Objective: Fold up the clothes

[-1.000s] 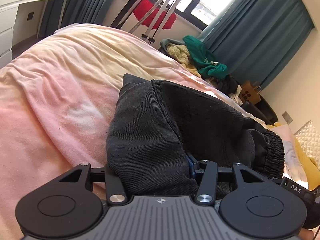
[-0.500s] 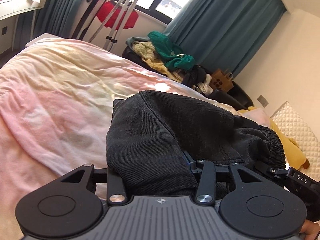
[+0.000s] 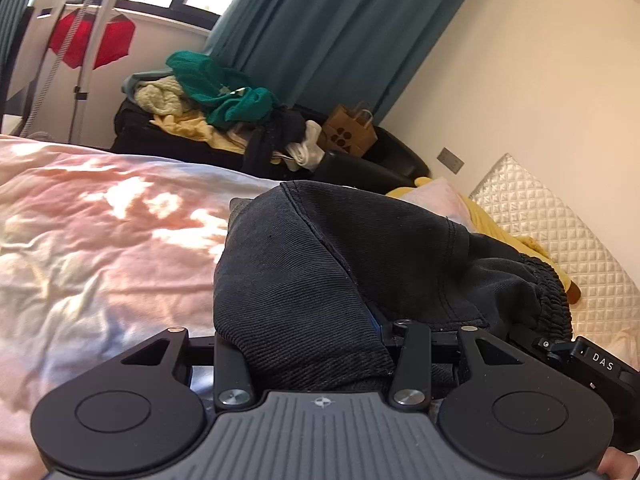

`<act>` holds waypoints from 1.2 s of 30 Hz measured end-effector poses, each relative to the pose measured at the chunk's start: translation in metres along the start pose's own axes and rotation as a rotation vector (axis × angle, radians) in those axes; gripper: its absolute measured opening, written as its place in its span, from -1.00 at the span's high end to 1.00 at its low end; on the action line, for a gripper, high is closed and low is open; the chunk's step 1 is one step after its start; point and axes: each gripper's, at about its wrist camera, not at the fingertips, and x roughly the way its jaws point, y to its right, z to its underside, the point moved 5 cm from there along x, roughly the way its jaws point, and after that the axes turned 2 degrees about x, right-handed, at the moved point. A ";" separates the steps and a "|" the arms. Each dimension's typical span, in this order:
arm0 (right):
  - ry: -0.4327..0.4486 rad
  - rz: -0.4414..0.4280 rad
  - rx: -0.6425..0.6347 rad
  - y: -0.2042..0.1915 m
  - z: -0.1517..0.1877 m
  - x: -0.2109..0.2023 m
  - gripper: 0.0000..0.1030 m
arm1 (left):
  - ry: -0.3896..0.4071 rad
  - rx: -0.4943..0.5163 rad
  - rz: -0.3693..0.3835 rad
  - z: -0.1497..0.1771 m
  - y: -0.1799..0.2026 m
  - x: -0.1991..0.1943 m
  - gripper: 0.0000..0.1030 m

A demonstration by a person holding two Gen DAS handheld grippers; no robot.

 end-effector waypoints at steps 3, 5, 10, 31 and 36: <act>0.035 0.019 0.018 0.036 -0.016 0.013 0.14 | -0.025 0.026 0.034 0.000 0.010 0.051 0.13; 0.051 0.035 0.034 0.061 -0.018 0.023 0.14 | -0.048 0.038 0.048 0.006 0.011 0.084 0.13; 0.042 0.087 0.094 0.120 0.005 0.043 0.14 | -0.140 0.052 0.061 0.041 -0.009 0.149 0.12; -0.031 0.359 0.189 0.134 0.052 -0.025 -0.27 | -0.316 0.109 -0.010 0.100 -0.034 0.097 -0.61; -0.026 0.353 0.143 0.113 0.043 -0.073 -0.27 | -0.175 0.162 -0.097 0.097 -0.034 0.053 -0.99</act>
